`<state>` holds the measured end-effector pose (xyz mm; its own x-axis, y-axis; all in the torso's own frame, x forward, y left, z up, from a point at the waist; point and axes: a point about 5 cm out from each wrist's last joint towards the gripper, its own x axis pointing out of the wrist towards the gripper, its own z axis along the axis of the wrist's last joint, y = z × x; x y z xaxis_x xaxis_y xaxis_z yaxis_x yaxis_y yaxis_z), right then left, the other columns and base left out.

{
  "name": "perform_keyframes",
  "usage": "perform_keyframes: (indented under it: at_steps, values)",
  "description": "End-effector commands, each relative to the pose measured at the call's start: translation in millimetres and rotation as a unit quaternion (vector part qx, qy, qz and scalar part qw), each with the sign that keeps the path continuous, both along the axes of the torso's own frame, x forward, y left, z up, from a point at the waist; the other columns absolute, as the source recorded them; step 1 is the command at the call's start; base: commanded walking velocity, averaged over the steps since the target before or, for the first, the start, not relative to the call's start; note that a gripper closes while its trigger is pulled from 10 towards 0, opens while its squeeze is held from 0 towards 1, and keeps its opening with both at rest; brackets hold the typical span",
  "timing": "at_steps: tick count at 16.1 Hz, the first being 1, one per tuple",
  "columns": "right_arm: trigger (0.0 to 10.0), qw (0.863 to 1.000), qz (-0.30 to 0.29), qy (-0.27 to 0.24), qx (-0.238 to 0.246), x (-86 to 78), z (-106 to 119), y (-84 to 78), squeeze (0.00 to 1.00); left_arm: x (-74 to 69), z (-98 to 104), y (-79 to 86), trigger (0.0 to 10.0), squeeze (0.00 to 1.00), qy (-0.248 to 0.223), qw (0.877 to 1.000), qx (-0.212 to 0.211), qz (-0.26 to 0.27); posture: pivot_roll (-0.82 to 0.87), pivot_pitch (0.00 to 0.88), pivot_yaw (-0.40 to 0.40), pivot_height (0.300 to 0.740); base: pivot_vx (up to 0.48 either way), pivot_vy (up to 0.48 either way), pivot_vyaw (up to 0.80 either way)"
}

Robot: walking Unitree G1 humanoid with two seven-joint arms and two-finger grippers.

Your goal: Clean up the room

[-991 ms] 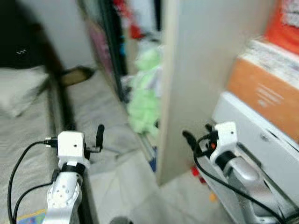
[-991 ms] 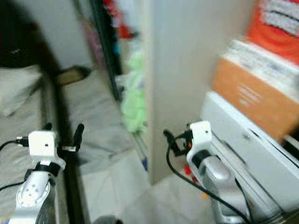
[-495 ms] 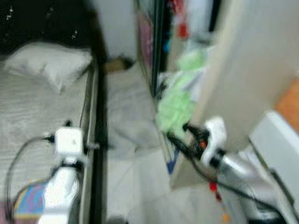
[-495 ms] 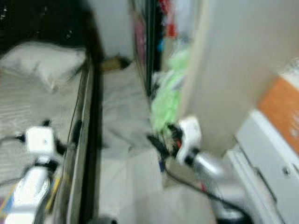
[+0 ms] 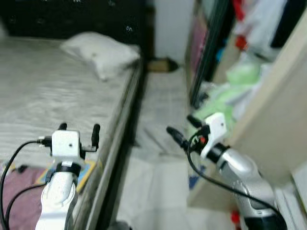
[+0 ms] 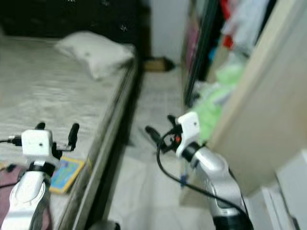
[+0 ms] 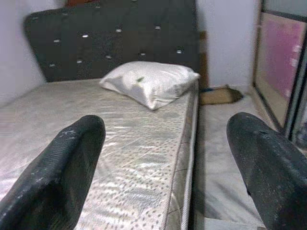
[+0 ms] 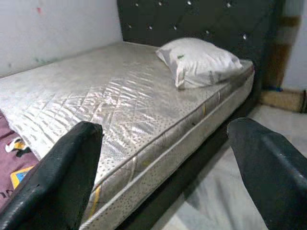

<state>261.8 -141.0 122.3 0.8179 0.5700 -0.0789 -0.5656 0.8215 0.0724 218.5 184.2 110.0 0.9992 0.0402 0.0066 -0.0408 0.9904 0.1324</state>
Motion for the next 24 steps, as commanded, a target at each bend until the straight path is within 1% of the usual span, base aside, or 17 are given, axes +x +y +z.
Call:
perform_keyframes:
  at_steps: [1,3,4,10,11,12,14,15,17,24]
  values:
    - [10.0,1.000,-0.020,-0.004,-0.012,2.7,-1,-5.5,0.00,-0.2,2,-1.9,10.0,0.00,-0.005,1.000,-0.001,0.000,-0.02,0.000,-0.031,0.740,0.000,0.000,0.80]
    - [10.0,0.999,-0.047,-0.022,-0.016,8.4,2,-6.4,0.00,0.9,3,-0.4,10.0,0.00,-0.010,1.000,0.000,0.006,-0.01,0.000,-0.027,0.740,0.000,0.000,0.80]
    - [10.0,0.997,-0.070,-0.033,-0.019,12.1,3,-8.7,0.00,2.0,4,0.5,10.0,0.00,-0.012,1.000,0.000,0.009,-0.02,0.000,-0.025,0.740,0.000,0.000,0.80]
    - [10.0,0.990,-0.120,-0.062,-0.027,22.1,7,-15.6,0.00,3.9,6,3.7,10.0,0.00,-0.017,1.000,0.003,0.023,-0.02,0.000,-0.016,0.740,0.000,0.000,0.80]
    - [10.0,0.989,-0.128,-0.064,-0.026,23.7,8,-16.0,0.00,4.4,6,4.3,10.0,0.00,-0.018,1.000,0.003,0.025,-0.02,0.000,-0.017,0.740,0.000,0.000,0.80]
    - [10.0,0.988,-0.141,-0.066,-0.018,26.4,9,-12.4,0.00,5.8,7,5.9,10.0,0.00,-0.018,0.999,0.002,0.029,-0.02,0.000,-0.019,0.740,0.000,0.000,0.80]
    - [10.0,0.989,-0.128,-0.069,-0.016,23.8,9,-4.6,0.00,5.7,7,6.5,10.0,0.00,-0.019,0.999,-0.001,0.035,-0.02,0.000,-0.023,0.740,0.000,0.000,0.80]
    - [10.0,0.989,-0.126,-0.070,-0.018,23.9,9,-4.1,0.00,5.6,6,6.1,10.0,0.00,-0.019,0.999,-0.001,0.034,-0.02,0.000,-0.023,0.740,0.000,0.000,0.80]
    - [10.0,0.988,-0.132,-0.073,-0.017,27.4,9,-7.4,0.00,6.1,6,5.2,10.0,0.00,-0.019,0.999,-0.006,0.034,-0.02,0.000,-0.024,0.740,0.000,0.000,0.80]
    - [10.0,0.988,-0.136,-0.076,-0.018,28.4,9,-6.7,0.00,7.5,6,3.8,10.0,0.00,-0.019,0.999,-0.007,0.029,-0.02,0.000,-0.027,0.740,0.000,0.000,0.80]
